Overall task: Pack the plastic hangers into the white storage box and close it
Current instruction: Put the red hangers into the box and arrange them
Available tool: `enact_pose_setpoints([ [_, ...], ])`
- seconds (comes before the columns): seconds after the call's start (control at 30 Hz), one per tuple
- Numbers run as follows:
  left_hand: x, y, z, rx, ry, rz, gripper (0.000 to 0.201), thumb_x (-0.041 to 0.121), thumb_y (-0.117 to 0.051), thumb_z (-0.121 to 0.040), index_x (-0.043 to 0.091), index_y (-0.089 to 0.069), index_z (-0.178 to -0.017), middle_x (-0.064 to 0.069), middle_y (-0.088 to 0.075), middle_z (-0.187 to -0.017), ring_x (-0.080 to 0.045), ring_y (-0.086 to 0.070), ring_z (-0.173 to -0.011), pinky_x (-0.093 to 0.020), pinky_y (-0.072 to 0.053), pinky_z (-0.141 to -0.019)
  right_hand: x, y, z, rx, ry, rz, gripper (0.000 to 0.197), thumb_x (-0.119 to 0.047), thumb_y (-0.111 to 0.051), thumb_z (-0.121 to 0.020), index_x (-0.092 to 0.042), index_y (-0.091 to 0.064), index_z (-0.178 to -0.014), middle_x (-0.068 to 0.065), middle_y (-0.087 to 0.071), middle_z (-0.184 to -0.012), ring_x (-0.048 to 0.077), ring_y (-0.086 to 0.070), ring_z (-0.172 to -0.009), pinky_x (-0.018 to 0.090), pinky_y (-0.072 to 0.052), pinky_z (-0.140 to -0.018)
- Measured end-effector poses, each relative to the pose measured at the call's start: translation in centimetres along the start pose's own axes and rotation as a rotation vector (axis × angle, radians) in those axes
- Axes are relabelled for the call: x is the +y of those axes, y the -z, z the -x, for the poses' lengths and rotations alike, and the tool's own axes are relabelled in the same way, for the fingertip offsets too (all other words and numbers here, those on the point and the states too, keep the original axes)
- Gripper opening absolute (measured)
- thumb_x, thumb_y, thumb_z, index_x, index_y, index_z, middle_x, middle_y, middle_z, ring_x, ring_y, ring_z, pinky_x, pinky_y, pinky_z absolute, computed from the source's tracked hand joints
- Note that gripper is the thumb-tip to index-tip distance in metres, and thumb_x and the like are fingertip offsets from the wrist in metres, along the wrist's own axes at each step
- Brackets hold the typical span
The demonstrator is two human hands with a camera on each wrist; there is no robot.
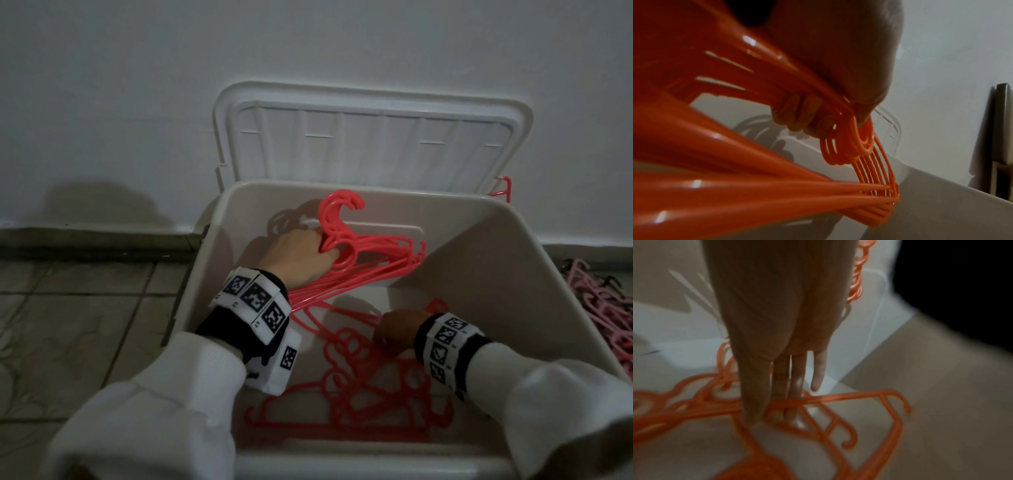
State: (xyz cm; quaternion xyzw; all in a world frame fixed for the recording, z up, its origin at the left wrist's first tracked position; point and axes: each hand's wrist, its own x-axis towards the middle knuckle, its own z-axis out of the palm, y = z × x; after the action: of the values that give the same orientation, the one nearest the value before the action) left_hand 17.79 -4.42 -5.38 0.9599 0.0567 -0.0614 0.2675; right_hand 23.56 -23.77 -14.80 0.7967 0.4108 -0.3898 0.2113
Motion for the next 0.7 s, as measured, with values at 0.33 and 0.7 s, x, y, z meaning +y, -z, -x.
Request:
enact_pose_setpoints([
  [0.33,-0.2,0.1,0.1,0.028,-0.016,-0.005,0.035,0.042,-0.040,-0.097,0.017,-0.063,-0.105,-0.003,-0.065,-0.096,-0.023,-0.060,-0.090,-0.028,-0.041,-0.076,3.0,2.4,2.1,0.414,0.081,-0.201,0.023,-0.019,-0.054,-0.093,-0.018,-0.067,-0.111,0.005,-0.067,-0.112,0.022,-0.061,-0.104,0.027,-0.044,-0.091],
  [0.7,-0.2,0.3,0.1,0.046,0.039,-0.004,0.037,0.046,-0.037,-0.097,0.018,-0.060,-0.103,-0.005,-0.064,-0.095,-0.026,-0.060,-0.089,-0.029,-0.040,-0.074,3.2,4.3,8.3,0.635,-0.011,-0.239,0.016,-0.037,-0.059,-0.088,-0.031,-0.072,-0.096,-0.013,-0.067,-0.089,0.006,-0.060,-0.084,0.020,-0.043,-0.076],
])
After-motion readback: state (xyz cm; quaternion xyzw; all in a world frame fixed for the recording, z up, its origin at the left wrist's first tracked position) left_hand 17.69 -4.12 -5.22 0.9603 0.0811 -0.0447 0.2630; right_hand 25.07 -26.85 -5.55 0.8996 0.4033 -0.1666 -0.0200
